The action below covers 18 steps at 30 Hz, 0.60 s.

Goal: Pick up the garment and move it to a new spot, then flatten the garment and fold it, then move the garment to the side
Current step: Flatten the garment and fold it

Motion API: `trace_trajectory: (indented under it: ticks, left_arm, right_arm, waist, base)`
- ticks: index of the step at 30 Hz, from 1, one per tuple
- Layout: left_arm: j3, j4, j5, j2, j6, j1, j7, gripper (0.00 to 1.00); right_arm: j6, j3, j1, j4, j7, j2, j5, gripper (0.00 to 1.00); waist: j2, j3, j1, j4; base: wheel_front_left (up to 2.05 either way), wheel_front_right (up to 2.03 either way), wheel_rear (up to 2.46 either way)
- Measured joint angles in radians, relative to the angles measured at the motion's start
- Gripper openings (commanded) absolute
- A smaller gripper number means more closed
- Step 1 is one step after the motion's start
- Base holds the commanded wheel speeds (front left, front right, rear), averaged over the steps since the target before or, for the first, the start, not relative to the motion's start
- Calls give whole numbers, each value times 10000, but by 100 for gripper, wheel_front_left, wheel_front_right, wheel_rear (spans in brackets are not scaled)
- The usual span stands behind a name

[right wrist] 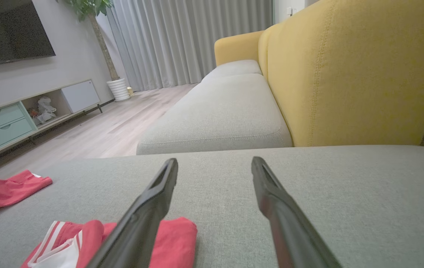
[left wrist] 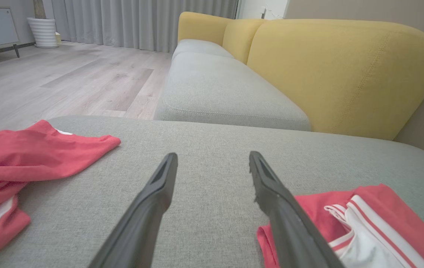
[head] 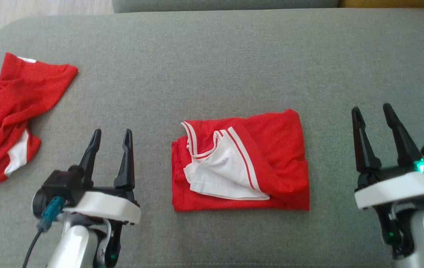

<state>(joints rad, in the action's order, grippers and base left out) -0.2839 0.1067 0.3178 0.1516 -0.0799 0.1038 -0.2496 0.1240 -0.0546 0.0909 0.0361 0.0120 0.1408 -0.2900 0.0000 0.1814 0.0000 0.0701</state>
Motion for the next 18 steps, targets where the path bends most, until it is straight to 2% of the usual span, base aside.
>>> trace_trajectory:
  ticks: [9, 18]
  left_arm:
    - [46, -81, 2, 136, -98, -360, 31, 100]
    - [10, -150, 2, 230, -190, -385, 117, 100]
  right_arm:
    - [0, 531, -755, 834, -464, -109, 270, 100]
    - [0, 600, -1037, 1011, -736, -303, 823, 100]
  waist:
    - [0, -178, 0, -71]
    - [0, -276, 0, -113]
  base:
    - [0, 0, 0]
    - [0, 0, 0]
